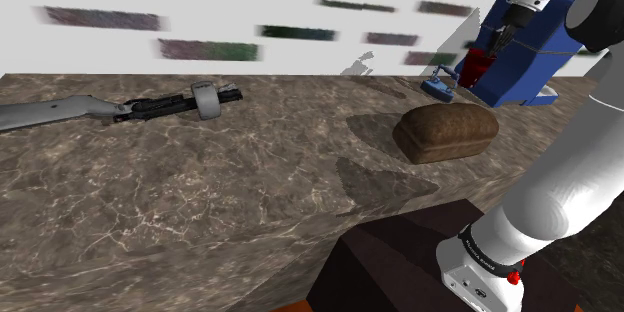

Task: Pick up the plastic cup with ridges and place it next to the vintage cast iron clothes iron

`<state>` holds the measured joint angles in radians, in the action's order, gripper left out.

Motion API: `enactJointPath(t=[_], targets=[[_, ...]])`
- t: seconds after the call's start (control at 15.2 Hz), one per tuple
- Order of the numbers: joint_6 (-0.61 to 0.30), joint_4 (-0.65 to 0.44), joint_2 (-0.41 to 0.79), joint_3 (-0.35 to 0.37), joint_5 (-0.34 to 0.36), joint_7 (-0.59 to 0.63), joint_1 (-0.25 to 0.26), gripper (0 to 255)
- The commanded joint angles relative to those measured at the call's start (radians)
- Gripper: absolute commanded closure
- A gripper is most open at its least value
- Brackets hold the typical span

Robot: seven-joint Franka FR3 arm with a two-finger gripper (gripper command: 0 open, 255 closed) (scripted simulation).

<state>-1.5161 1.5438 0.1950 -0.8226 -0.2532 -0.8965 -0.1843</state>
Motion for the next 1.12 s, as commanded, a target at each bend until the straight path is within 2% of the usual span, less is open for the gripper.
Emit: enactJointPath(t=[0.0,1.06], targets=[[-0.03,0.034,-0.008,0.001,0.005,0.001,0.007,255],[-0.237,0.234,0.007,0.011,-0.013,-0.032,0.02,255]])
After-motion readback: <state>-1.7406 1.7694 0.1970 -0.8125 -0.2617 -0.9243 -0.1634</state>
